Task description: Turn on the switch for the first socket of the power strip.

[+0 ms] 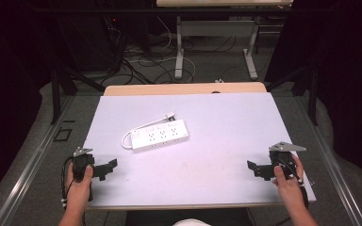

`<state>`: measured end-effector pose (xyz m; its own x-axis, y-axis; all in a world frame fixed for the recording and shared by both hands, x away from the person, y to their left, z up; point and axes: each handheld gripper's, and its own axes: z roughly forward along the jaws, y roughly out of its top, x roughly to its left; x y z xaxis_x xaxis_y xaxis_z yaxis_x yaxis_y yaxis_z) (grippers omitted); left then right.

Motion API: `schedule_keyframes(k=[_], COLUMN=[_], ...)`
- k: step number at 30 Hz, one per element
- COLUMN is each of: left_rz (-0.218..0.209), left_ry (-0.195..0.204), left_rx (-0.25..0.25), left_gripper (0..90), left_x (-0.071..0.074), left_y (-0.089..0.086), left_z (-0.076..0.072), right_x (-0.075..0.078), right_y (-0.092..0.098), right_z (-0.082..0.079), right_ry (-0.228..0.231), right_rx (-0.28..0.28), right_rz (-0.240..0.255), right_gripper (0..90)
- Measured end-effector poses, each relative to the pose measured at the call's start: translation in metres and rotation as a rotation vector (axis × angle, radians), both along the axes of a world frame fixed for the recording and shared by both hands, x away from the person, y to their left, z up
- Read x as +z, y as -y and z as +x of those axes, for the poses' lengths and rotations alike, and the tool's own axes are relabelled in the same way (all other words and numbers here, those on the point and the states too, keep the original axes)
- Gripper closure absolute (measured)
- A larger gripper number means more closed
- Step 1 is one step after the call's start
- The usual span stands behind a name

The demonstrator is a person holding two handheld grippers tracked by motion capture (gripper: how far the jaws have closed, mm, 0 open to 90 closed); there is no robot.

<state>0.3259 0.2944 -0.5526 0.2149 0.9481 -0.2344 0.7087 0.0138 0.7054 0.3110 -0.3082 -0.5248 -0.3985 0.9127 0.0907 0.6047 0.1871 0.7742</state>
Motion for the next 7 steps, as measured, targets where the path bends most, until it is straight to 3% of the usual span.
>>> schedule_keyframes(k=[7], left_rz=[0.006], left_ry=[-0.001], left_rx=[0.001], left_gripper=[0.4], left_x=[0.0008], left_y=[0.0005], left_z=[0.0003], right_x=[-0.001], right_y=[0.0015], right_z=[0.0007], right_ry=[0.002], right_rx=[-0.004], right_rz=[-0.001], right_gripper=[0.0])
